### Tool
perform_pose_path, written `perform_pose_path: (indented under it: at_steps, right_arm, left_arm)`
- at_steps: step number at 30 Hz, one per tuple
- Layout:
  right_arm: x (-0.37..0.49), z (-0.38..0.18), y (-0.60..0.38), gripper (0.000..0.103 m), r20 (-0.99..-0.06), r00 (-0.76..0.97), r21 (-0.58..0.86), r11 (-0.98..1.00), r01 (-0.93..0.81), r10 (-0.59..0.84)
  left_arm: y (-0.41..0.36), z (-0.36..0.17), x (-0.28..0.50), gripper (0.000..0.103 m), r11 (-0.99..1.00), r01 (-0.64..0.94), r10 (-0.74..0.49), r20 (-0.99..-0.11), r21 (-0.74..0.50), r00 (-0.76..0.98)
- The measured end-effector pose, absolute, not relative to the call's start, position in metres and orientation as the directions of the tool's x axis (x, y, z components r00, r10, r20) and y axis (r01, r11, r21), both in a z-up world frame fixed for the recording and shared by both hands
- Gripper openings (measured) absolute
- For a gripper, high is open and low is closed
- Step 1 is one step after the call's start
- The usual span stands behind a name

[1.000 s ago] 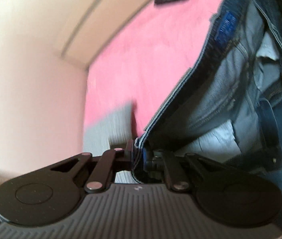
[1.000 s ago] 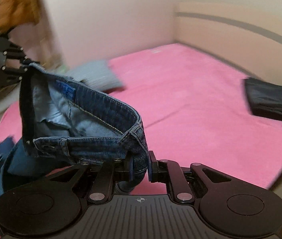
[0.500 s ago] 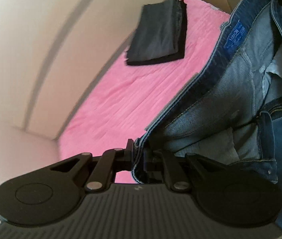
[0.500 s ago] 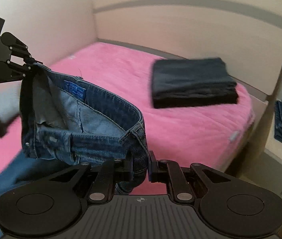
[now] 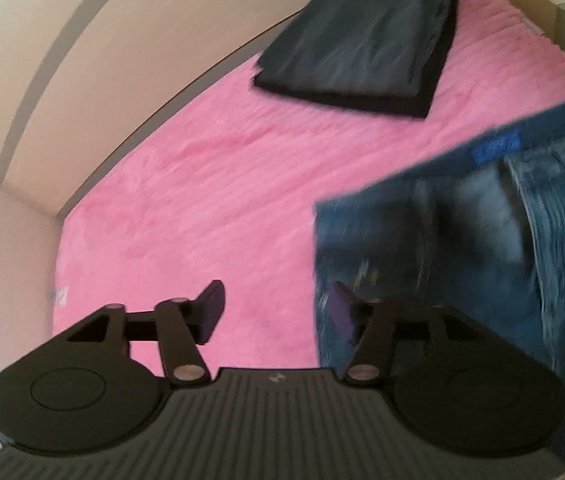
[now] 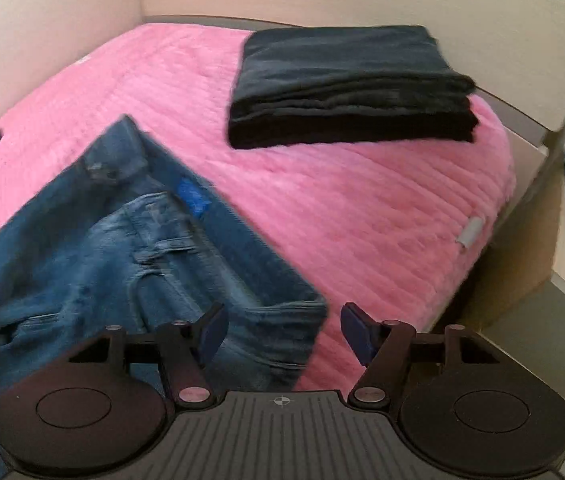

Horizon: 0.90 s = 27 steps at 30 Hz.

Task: Fold clothes

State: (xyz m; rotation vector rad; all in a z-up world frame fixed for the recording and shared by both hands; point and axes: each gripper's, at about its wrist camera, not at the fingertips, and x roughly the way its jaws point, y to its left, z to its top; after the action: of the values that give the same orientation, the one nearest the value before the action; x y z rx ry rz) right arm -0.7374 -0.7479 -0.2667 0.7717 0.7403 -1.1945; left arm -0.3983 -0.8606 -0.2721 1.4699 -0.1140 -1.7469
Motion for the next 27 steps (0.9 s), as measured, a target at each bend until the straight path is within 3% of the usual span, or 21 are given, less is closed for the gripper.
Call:
perform_pose_path:
  at_steps: [6,19,23,27]
  right_arm:
    - [-0.692,-0.243,-0.718,0.066,-0.847,0.283,0.153,0.303,0.940,-0.450]
    - [-0.513,-0.242,-0.590,0.066,-0.899,0.402,0.202,0.648,0.734,-0.176]
    - [-0.454,-0.259,-0.540,0.066,-0.912,0.401,0.203,0.753,0.626,-0.088]
    - [-0.421,-0.267,-0.490,0.066,-0.926,0.376,0.189,0.814,0.550,-0.038]
  left_arm:
    - [-0.772,-0.262,-0.288,0.062,-0.518,0.704,-0.540,-0.824,0.486,0.172]
    - [-0.430,-0.287,-0.091,0.062,-0.170,0.864,-0.192,-0.876,0.474,0.443]
    - [-0.340,-0.306,-0.070,0.062,-0.196,0.851,-0.167,-0.872,0.486,0.460]
    - [-0.302,-0.352,-0.074,0.059,-0.339,0.769,-0.223,-0.840,0.543,0.495]
